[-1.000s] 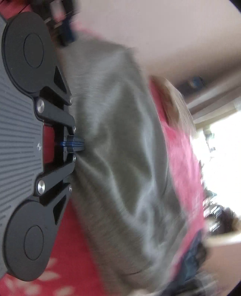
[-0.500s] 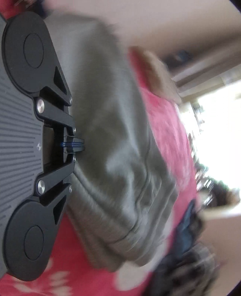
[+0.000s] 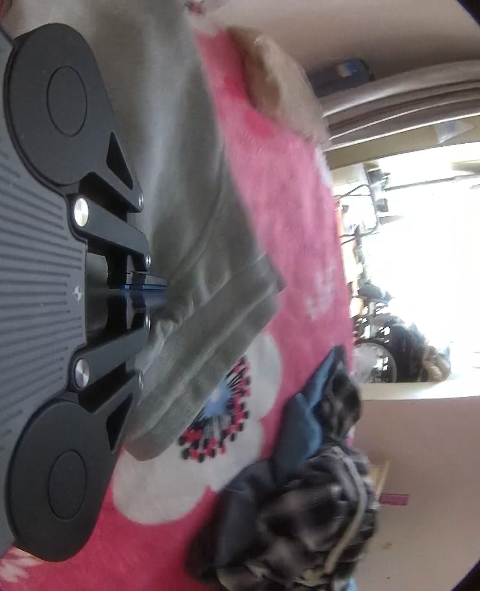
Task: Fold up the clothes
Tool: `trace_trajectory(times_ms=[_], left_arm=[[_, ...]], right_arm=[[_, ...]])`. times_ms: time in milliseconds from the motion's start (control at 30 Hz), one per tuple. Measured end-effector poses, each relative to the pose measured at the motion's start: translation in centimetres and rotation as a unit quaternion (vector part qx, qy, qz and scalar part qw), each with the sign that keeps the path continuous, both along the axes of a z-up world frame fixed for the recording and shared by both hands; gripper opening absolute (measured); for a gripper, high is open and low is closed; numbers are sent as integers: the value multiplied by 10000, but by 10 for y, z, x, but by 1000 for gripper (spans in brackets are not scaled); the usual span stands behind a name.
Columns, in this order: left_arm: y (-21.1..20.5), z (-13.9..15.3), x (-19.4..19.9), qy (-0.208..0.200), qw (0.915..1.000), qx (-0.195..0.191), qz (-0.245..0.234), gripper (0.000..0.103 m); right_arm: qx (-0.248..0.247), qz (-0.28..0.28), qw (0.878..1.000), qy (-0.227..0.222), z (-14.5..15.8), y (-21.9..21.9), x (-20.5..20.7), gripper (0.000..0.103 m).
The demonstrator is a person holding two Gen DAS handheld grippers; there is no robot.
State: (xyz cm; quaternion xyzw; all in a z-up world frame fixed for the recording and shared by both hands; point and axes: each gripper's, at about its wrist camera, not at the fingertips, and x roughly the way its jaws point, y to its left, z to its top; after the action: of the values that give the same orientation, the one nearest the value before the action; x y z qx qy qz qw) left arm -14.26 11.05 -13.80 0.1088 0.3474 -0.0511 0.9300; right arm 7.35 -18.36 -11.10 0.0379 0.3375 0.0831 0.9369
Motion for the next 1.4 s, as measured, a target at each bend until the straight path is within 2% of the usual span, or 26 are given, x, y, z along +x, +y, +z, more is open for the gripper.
trace_trajectory(times_ms=[67,133,200,267,333,400,533,633,767,800,867,900,933,1000,1067,1200,1300,1400], left_arm=[[1,0,0,16,10000,2,-32,24],[1,0,1,33,10000,-10,-36,24],[1,1,1,48,10000,-14,-37,24],[1,1,2,63,10000,-19,-47,25],[2,1,1,64,10000,-39,-50,25],[2,1,1,62,9999,-50,-69,25],[3,1,1,65,9999,-62,-61,25],[5,2,2,94,9998,-146,-60,25],[4,2,1,85,9998,-153,-59,25],[4,2,2,92,9998,-153,-56,25],[6,6,1,146,9995,-272,-28,25],[9,10,1,178,9991,-376,-3,25],[13,17,-1,163,9984,-539,33,26],[19,32,-3,30,9977,-677,-11,26],[22,47,-1,-156,9972,-734,-78,33],[16,56,41,-339,9964,-731,-248,35],[9,40,88,-339,9985,-420,-18,36],[16,11,128,171,9988,-142,430,36]], right_arm=[[346,382,9983,-284,18,12,-24,3],[469,1265,9900,-424,32,38,-56,3],[394,2272,9719,-468,33,67,-87,4],[282,3187,9464,-440,28,94,-114,3],[-278,3653,9301,-266,2,121,-129,3],[-821,3782,9215,-332,-28,134,-135,1],[-1082,3760,9195,-363,-14,140,-139,0],[-1034,3837,9155,-633,9,138,-156,4],[-434,3935,9156,-702,19,144,-162,4],[-484,3930,9162,-614,12,150,-161,4],[-759,3874,9186,-197,-20,161,-153,3],[-751,3823,9207,-235,-32,160,-153,2],[-617,3760,9237,-384,-36,155,-156,2],[-495,3678,9282,-274,-33,153,-155,2],[-401,3657,9296,-246,-33,151,-153,2],[-128,3554,9345,-169,-36,145,-149,2],[-13,3545,9350,-112,-35,143,-147,3],[148,3498,9367,-25,-35,140,-145,3]])
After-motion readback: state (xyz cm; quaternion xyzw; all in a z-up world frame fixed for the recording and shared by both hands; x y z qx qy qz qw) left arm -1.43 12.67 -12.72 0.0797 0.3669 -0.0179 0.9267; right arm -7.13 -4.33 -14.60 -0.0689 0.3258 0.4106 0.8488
